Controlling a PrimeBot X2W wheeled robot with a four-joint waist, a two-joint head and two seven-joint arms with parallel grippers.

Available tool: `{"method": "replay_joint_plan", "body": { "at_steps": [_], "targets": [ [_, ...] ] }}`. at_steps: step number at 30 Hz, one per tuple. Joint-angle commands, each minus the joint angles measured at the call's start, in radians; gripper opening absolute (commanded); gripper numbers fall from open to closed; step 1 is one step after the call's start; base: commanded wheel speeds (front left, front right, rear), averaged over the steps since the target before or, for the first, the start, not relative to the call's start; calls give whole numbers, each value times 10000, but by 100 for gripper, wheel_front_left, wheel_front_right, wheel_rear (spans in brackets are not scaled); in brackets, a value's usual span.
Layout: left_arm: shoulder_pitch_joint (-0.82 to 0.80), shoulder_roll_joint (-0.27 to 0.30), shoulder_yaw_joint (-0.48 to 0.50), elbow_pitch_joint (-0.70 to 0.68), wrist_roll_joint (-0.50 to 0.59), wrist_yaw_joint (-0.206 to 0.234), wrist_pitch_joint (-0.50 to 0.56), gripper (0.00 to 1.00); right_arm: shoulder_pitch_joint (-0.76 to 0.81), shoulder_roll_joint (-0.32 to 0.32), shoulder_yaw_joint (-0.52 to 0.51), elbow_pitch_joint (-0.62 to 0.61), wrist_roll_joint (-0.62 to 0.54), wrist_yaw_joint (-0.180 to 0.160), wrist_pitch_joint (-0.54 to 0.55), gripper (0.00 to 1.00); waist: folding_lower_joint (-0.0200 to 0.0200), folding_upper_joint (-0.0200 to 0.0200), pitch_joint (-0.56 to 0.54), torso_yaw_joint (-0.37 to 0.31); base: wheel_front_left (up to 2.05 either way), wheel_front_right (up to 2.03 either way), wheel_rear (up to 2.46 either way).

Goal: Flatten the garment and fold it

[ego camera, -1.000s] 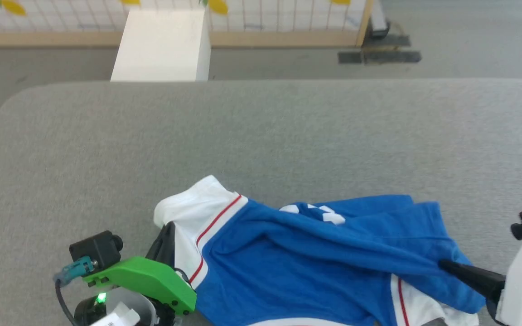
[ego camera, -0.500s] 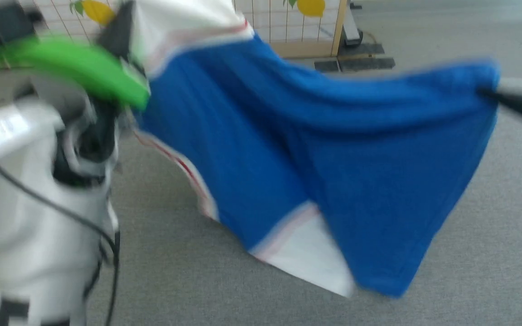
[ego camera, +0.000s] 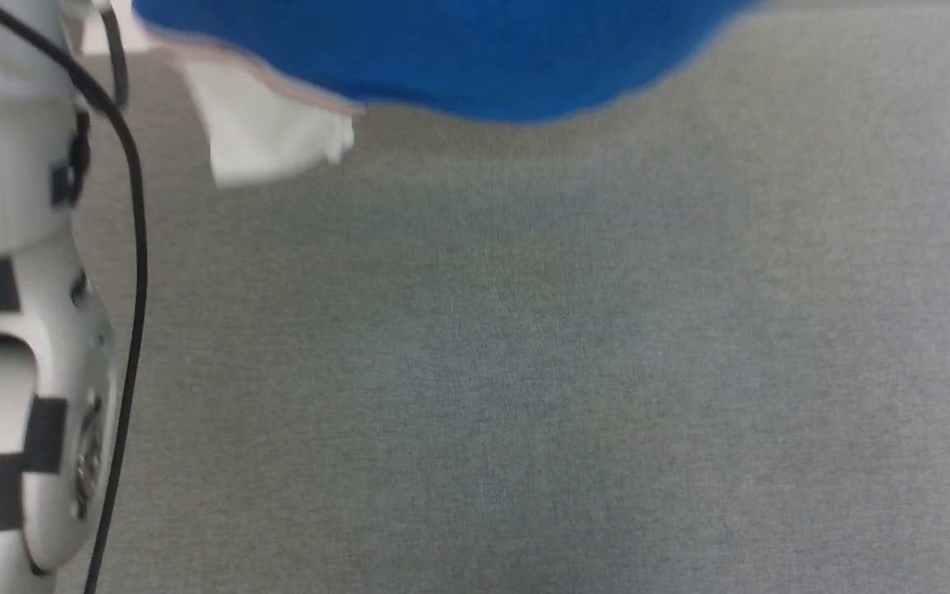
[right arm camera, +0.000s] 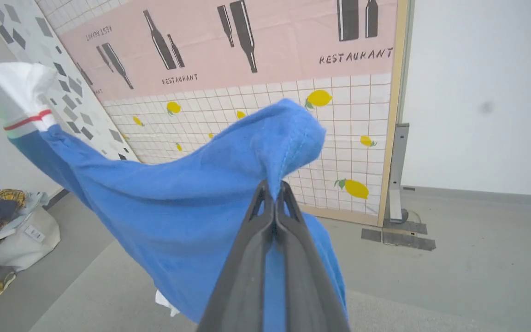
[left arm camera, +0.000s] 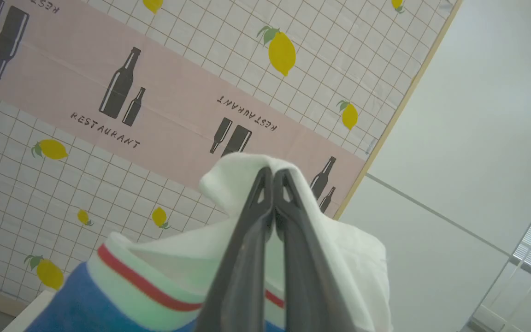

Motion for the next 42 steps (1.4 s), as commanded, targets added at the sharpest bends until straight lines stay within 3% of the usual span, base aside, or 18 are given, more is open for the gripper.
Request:
{"method": "replay_joint_plan", "body": {
  "at_steps": [1,9,14,20,24,28,33,38,42],
  "targets": [
    [-421,-13,52,148,215,84,-407,0,-418,83,103,295,-222,-11,-455,0,-1,0,1051,-279,0,0,0],
    [-1601,-86,35,649,793,58,-2061,0,-1985,5,405,1781,-990,-11,-2703,0,-1,0,1965,-205,0,0,0],
    [-1534,-152,96,923,630,-245,-2440,0,-2221,-43,658,2424,-753,-11,-3315,0,-1,0,2273,-20,0,0,0],
    [-651,-103,-28,898,262,-1222,-2648,0,-1181,-369,1338,2190,632,-11,-3476,0,-1,0,2084,235,0,0,0],
    [207,17,4,735,-200,-2108,-2745,0,444,-878,1859,1297,1785,-11,-3639,0,-1,0,1534,411,0,0,0],
    [1930,86,-73,-222,-494,-2508,-2717,0,2494,-1313,1968,331,2790,-11,-3992,0,-1,0,676,541,0,0,0],
    [5327,231,-8,-2289,-983,-2276,-2273,0,5440,-1709,2031,-728,3381,-11,-4415,0,-1,0,-513,611,0,0,0],
    [9554,262,264,-4534,-1429,-1368,-1915,0,8357,-1889,2026,-1354,3345,-11,-4949,0,-1,0,-1548,675,0,0,0],
    [12496,309,333,-5547,-1549,-773,-1716,0,10280,-2005,1977,-1567,2997,-11,-5225,0,-1,0,-2191,805,0,0,0]
  ]
}}
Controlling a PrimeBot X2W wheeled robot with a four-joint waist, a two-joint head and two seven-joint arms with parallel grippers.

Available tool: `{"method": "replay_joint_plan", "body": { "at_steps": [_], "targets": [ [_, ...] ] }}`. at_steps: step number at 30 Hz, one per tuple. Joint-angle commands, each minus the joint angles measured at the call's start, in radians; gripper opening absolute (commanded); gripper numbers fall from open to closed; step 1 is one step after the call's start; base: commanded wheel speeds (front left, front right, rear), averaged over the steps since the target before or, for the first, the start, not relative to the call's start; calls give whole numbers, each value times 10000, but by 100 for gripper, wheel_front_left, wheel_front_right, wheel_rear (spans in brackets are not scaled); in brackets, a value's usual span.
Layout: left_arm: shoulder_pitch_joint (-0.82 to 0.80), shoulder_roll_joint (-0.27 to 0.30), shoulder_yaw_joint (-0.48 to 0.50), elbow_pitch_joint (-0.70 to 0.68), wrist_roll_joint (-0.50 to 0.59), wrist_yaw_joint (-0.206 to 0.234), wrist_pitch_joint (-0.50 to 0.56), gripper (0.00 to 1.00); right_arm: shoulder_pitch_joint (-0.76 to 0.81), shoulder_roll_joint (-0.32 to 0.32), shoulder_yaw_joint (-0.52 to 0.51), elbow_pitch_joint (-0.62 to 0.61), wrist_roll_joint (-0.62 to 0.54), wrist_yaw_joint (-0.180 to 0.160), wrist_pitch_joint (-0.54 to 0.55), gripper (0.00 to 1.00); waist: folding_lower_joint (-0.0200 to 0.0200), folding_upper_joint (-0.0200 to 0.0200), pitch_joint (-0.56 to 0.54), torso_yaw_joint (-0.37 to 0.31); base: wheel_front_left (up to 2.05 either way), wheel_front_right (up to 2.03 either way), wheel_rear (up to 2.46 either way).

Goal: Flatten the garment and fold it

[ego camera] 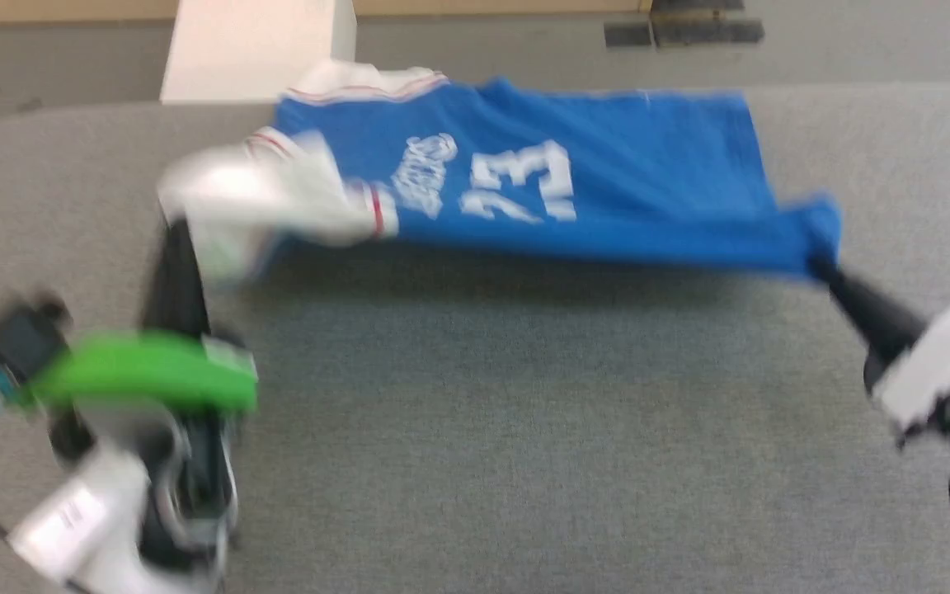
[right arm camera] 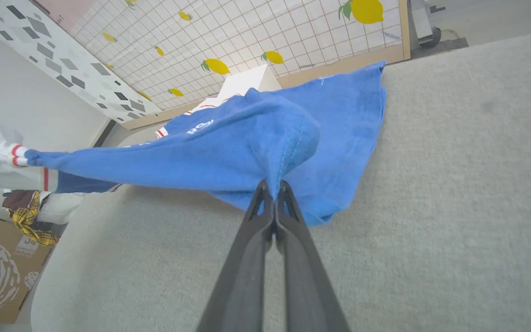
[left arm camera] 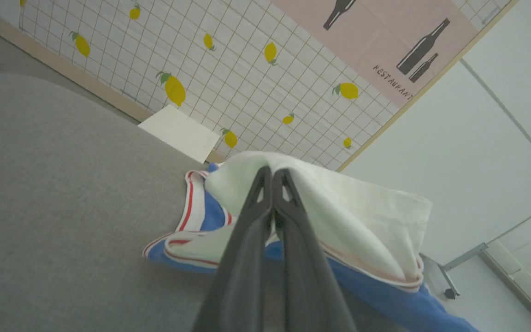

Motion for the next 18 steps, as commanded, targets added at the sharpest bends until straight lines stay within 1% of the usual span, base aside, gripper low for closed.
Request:
{"method": "replay_joint_plan", "body": {
  "at_steps": [1,5,7,8,11,14,16,18],
  "targets": [
    [876,111,-116,-97,82,131,143,0,600,-27,-96,-37,-148,-11,-139,0,1,0,-1170,260,0,0,0],
    [3233,182,-374,87,64,370,327,0,2284,-83,-102,-51,-917,-11,-391,0,1,0,-1617,396,0,0,0],
    [4230,206,-561,341,-85,483,651,0,3003,-98,33,-79,-1271,-11,-370,0,1,0,-1794,431,0,0,0],
    [4700,335,-698,464,-59,569,892,0,3325,-137,114,-123,-1461,-11,-341,0,1,0,-1850,444,0,0,0],
    [5636,533,-931,591,-344,789,1716,0,3958,-253,288,-237,-1795,-11,-161,0,1,0,-1983,486,0,0,0],
    [6358,990,-1222,508,-375,1230,2743,0,4496,-358,463,-335,-1871,-11,285,0,1,0,-2085,543,0,0,0],
    [6691,1181,-1375,297,-544,1423,3393,0,4801,-515,606,-389,-1894,-11,778,0,1,0,-2109,579,0,0,0],
    [6886,1334,-1414,31,-703,1518,3811,0,5103,-646,637,-360,-1808,-11,1389,0,1,0,-2127,615,0,0,0]
  ]
}}
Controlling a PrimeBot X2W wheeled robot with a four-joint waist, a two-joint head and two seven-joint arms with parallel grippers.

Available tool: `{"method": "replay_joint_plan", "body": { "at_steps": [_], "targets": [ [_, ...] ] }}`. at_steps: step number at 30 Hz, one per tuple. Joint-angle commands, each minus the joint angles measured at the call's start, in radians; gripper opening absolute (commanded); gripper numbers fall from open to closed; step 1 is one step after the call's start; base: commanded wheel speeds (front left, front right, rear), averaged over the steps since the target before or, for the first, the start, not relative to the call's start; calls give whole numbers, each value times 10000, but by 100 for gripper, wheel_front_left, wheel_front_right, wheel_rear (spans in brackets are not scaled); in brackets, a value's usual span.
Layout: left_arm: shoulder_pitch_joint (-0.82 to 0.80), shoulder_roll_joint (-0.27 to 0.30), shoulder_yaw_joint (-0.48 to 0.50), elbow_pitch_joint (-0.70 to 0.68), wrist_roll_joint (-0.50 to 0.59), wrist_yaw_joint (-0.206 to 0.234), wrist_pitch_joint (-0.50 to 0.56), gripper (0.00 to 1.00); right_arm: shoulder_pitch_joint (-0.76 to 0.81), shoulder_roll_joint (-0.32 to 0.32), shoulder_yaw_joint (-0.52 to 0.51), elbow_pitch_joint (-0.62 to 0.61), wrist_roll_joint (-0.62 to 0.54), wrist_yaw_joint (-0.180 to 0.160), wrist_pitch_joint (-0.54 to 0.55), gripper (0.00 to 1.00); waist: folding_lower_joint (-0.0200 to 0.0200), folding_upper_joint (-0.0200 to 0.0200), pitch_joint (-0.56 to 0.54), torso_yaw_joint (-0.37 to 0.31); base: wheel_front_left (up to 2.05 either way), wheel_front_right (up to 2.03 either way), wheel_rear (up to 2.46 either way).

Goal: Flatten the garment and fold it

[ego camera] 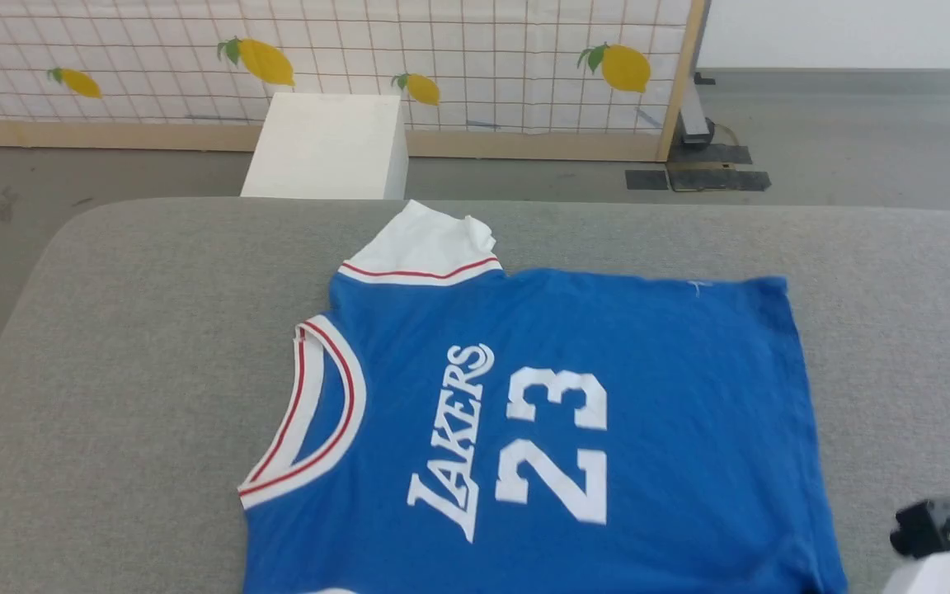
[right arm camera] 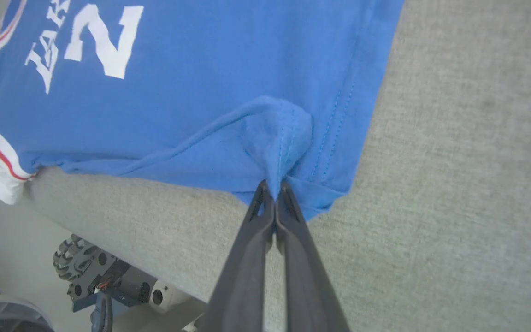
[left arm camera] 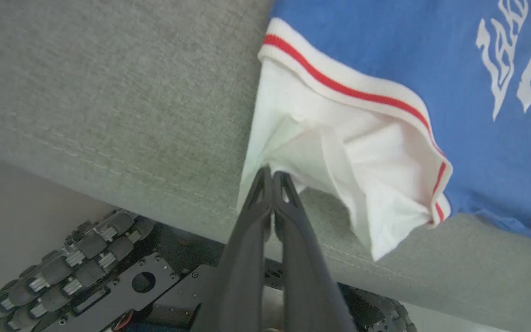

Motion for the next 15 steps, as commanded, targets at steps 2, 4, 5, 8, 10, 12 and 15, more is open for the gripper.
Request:
{"method": "replay_joint_plan", "body": {
  "at_steps": [2,4,5,8,10,12,15],
  "targets": [
    [218,187,10,-327,-218,98,348,0,368,-113,-31,-22,131,-11,722,0,1,0,-70,85,0,0,0],
    [227,169,24,-641,-412,61,520,0,558,-82,-168,-71,257,-11,1268,0,1,0,-83,79,0,0,0],
    [175,72,115,-838,-543,-23,447,0,591,-66,-242,-166,259,-11,1397,0,1,0,-82,70,0,0,0],
    [-137,-160,440,-1413,-754,-327,26,0,429,210,-718,-513,130,-11,1215,0,1,0,-40,-13,0,0,0],
    [-477,-272,514,-1763,-804,-601,-200,0,259,357,-934,-695,-68,-11,1056,0,1,0,-1,-54,0,0,0],
    [-948,-266,522,-1935,-768,-852,-297,0,100,448,-1049,-826,-232,-11,1062,0,1,0,78,-86,0,0,0],
    [-1901,-100,428,-1798,-364,-1022,-355,0,-216,541,-1208,-1009,-436,-11,1236,0,1,0,311,-162,0,0,0]
  ]
}}
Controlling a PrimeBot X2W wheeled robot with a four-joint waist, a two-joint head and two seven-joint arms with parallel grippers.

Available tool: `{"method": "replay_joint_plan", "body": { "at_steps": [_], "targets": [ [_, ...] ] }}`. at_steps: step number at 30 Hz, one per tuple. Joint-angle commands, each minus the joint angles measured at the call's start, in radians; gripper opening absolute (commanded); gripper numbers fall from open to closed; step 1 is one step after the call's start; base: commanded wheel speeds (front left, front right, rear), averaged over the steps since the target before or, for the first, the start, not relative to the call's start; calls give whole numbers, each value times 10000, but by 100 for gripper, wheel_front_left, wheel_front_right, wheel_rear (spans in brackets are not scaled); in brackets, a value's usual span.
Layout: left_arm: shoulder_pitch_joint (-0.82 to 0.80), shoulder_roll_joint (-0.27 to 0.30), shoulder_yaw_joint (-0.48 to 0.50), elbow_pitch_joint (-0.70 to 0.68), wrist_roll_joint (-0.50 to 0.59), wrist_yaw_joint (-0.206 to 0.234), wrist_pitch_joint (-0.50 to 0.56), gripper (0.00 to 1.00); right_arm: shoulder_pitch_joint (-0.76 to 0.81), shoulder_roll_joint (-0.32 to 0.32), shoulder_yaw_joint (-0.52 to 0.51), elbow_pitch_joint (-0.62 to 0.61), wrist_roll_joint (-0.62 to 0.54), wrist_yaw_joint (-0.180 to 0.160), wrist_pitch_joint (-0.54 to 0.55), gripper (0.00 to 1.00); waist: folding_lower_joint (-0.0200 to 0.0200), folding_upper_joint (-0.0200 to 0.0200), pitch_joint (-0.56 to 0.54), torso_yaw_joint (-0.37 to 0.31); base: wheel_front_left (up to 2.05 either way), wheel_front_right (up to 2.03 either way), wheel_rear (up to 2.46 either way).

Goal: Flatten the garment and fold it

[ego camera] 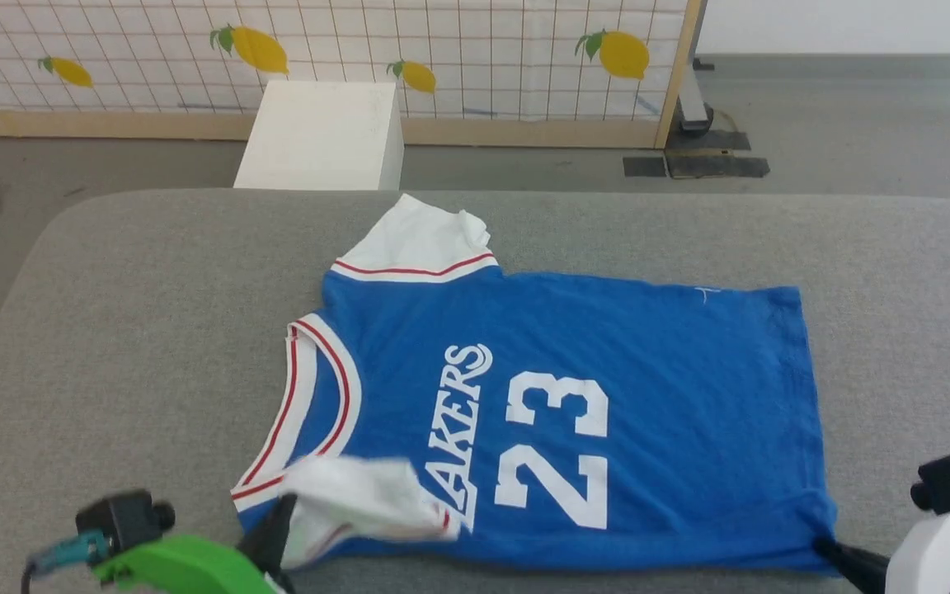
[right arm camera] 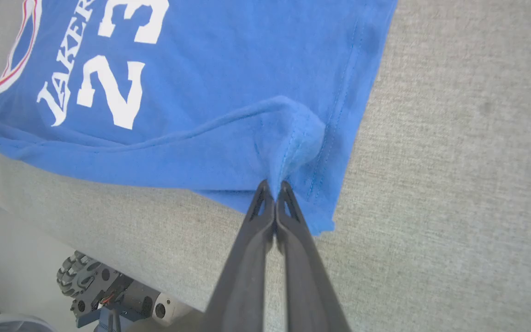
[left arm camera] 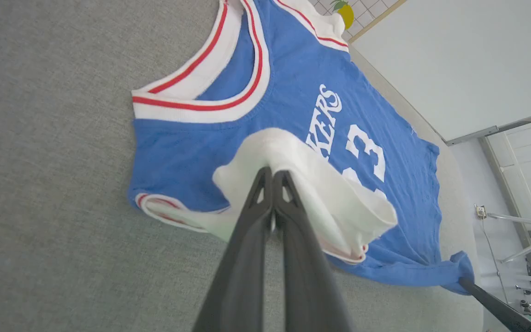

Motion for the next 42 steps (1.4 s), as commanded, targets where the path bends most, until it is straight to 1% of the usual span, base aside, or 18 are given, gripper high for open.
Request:
{"method": "replay_joint_plan", "body": {
  "at_steps": [1,7,12,18,24,25,26,27,31,34,36,38,39,42],
  "targets": [
    [-520,54,-36,81,190,-99,-93,0,-303,79,-81,-95,-88,-11,72,0,1,0,238,-105,0,0,0],
    [-2400,11,-368,943,1077,-227,-414,0,-1151,79,-274,-242,-471,-11,491,0,1,0,1229,-366,0,0,0],
    [-3706,-216,-657,1929,1676,-377,-849,0,-1876,23,-148,-194,-588,-11,754,0,1,0,2104,-509,0,0,0],
    [-4685,-436,-894,3271,2022,-534,-1151,0,-2675,-73,267,218,-765,-11,860,0,1,0,2860,-567,0,0,0],
    [-5263,-620,-1004,4344,2146,-709,-1452,0,-3127,-176,935,878,-679,-11,942,0,1,0,3155,-503,0,0,0],
    [-5319,-634,-1013,4456,2167,-705,-1477,9,-3163,-176,978,938,-638,-11,929,21,1,0,3159,-489,0,0,0],
    [-5391,-662,-997,4539,2182,-703,-1552,53,-3204,-162,981,979,-583,-11,842,100,1,0,3149,-459,0,0,0],
    [-5453,-663,-970,4588,2225,-681,-1642,100,-3230,-128,944,1003,-520,-11,710,100,1,0,3106,-424,0,0,0],
    [-5478,-458,-866,4505,2434,-493,-1774,100,-3138,-52,705,994,-351,-11,366,100,1,0,2801,-309,0,0,0],
    [-5141,-124,-744,3980,2662,-13,-1583,100,-2879,17,449,805,-260,-11,187,100,1,0,2438,-245,0,0,0],
    [-4769,211,-724,3514,2924,535,-1165,100,-2662,82,228,607,-249,-11,112,100,1,0,2229,-201,0,0,0],
    [-4331,548,-815,2930,3147,1089,-488,100,-2432,164,-3,392,-281,-11,93,100,1,0,2059,-157,0,0,0],
    [-4073,771,-916,2609,3248,1382,33,100,-2305,230,-141,255,-287,-11,111,100,1,0,1997,-135,0,0,0],
    [-3562,1252,-1147,1745,3343,1970,1334,100,-2052,408,-468,-126,-389,-11,197,100,1,0,1904,-109,0,0,0]
  ]
}}
